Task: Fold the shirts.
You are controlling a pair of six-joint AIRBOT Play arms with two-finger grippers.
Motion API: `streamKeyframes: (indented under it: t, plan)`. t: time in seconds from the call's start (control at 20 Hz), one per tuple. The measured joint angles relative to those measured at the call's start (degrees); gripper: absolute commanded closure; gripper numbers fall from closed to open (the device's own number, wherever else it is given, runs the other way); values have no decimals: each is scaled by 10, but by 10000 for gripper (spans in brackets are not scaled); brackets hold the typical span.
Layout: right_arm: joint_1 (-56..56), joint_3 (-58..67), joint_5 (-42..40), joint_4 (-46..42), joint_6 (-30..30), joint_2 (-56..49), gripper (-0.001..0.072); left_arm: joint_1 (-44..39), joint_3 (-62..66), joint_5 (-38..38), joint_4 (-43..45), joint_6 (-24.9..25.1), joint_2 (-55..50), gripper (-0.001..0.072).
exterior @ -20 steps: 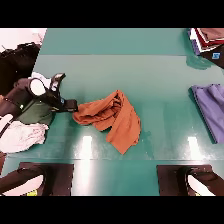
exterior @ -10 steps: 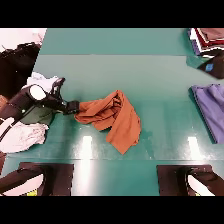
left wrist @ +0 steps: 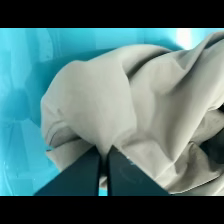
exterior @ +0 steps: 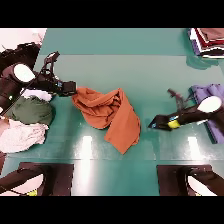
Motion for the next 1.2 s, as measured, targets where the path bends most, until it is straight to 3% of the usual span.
streamKeyframes:
  t: [0.15, 0.25, 0.45, 0.75, 1.2]
  plan:
    - [36, -44, -64, 74, -31, -56, 354, 0, 5, -1, 2, 0, 0, 676]
    - [58, -42, -91, 100, -45, -89, 433, 0, 7, -1, 3, 1, 0, 676]
    - [78, -10, -118, 115, -58, -125, 697, 0, 8, -4, 12, 1, 0, 676]
    - [76, 61, -106, 29, -53, -73, 699, 0, 44, -31, 41, 2, 1, 677]
    - [-73, 327, -36, -70, -33, 107, 699, 0, 339, -91, 114, 2, 124, 677]
